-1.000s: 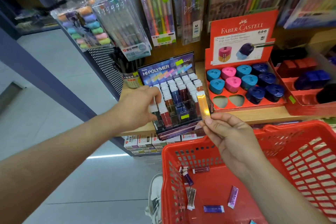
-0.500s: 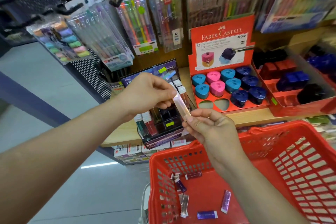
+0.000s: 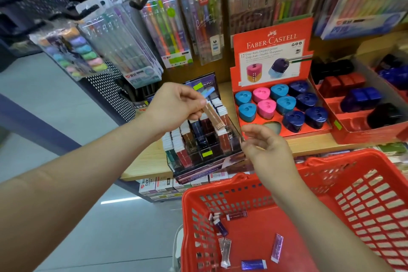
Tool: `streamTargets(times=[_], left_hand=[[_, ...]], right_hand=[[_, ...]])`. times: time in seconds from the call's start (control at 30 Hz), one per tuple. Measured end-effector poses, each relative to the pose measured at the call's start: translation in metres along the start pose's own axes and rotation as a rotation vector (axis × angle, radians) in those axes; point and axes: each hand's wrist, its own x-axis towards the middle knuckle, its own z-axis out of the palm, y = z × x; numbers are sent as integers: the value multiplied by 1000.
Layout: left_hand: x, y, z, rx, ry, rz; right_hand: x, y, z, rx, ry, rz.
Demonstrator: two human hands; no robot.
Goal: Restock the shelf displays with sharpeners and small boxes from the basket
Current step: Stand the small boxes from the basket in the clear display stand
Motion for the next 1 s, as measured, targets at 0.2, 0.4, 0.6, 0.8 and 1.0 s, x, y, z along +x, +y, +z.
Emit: streamTargets(times=[0.2,0.4,0.6,0.8,1.0], left_hand=[[13,6,22,268,104,182],[16,2,36,561,92,339],[25,1,45,671,83,378],[33,-6,46,662,11,237],[21,18,31,343,34,134]], right_hand=[[10,11,-2,-205,-151,44],[13,14,-6,-197,-191,39],[14,14,-8,-176,-201,39],[15,16,-16,-138,-232,46],[13,4,-48,-179,-212,86]])
